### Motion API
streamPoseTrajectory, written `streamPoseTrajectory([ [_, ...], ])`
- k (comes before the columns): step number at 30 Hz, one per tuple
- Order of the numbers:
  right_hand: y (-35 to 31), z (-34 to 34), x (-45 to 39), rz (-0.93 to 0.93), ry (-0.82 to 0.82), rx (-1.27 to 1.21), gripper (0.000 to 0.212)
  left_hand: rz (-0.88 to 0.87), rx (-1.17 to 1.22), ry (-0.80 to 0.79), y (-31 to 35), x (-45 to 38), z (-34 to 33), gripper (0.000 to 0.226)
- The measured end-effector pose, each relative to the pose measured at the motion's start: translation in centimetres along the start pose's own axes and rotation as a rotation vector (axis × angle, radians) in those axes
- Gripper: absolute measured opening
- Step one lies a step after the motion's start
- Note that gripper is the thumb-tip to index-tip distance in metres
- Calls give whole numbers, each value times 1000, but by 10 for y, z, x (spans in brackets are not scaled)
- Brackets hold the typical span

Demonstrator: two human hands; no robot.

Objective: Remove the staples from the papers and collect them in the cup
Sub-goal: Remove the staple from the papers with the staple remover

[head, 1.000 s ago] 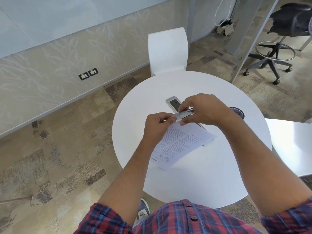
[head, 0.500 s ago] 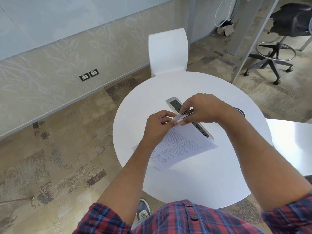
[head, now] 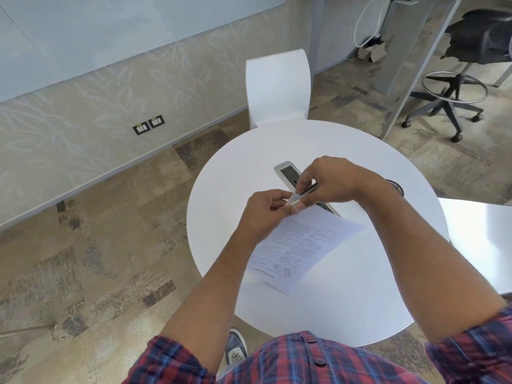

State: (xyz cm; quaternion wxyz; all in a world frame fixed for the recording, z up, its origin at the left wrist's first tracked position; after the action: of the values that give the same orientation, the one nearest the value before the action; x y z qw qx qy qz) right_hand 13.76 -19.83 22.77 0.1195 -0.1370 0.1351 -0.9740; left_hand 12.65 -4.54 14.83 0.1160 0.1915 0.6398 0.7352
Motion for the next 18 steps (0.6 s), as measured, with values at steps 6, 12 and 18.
streamPoseTrajectory([
  [6, 0, 0, -2, 15, 6, 85, 42, 23, -26, -111, 1, 1, -9, 43],
  [12, -9, 4, -2, 29, -42, 178, 40, 8, -63, -51, -3, -1, -13, 31],
  [18, -18, 8, -1, 37, -132, 257, 35, 4, -150, -37, 2, -3, -17, 22],
])
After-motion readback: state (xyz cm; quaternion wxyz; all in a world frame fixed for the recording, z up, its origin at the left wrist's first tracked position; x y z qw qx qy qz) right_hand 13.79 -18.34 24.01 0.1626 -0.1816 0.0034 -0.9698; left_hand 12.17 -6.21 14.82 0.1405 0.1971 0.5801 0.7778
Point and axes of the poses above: each hand's wrist, its own x-axis away from the middle knuckle, its own z-axis out of the back of the hand, y = z × x, the point moved 7 cm from there along -x, towards the middle knuckle, and after that the axes turned 3 degrees about x, right-handed, at the moved point
